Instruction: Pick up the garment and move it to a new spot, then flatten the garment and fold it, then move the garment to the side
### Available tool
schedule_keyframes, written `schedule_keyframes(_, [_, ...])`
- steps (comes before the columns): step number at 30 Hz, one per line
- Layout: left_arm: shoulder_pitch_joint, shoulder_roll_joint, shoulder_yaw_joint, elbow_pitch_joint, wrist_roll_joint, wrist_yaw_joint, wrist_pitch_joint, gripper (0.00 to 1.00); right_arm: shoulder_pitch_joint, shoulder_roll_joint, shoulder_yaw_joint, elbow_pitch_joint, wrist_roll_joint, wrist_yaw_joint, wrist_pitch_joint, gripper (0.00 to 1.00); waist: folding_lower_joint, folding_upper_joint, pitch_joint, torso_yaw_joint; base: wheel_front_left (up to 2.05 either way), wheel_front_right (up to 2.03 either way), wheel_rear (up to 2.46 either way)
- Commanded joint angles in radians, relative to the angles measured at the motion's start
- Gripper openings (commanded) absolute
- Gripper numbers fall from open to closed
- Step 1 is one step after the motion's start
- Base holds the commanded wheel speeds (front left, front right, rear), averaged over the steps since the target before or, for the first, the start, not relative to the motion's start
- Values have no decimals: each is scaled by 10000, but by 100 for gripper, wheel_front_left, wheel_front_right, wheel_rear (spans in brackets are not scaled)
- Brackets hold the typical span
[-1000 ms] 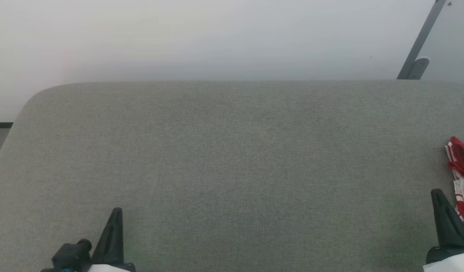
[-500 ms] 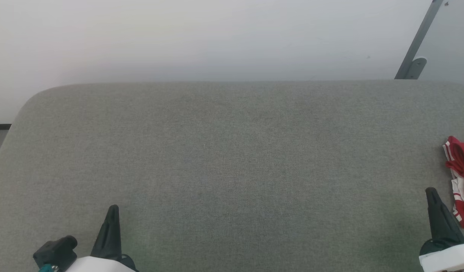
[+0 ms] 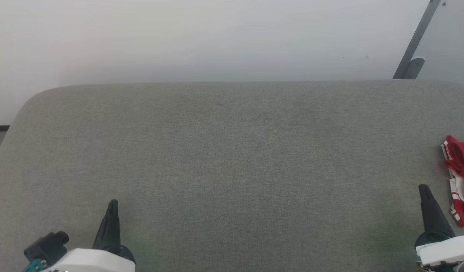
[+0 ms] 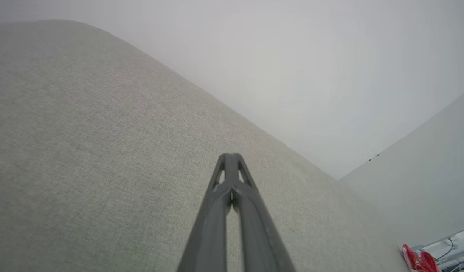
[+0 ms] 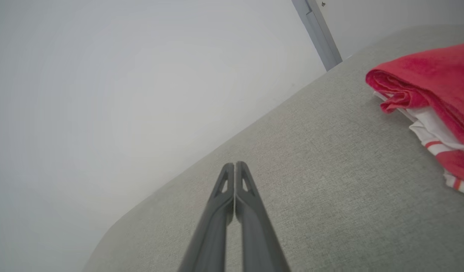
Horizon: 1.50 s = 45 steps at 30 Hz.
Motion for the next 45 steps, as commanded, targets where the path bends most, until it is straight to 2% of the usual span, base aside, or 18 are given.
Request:
schedule_keyframes(1, [-348,27,-6,-75,-498,-14,86,0,-251,18,-70,-66,347,2,115,0,0,-1,-2,-7,0,0,0])
schedule_keyframes(20, [-725,30,-19,153,-3194,-22,742,0,-691,565,-172,294,2264,3,760,0,0,-1,-32,-84,0,0,0])
schedule_keyframes(45, [-1100,33,-31,380,-5825,-32,1397,0,-1103,1108,-265,658,4120,3,1406,0,0,-1,-67,-177,0,0,0])
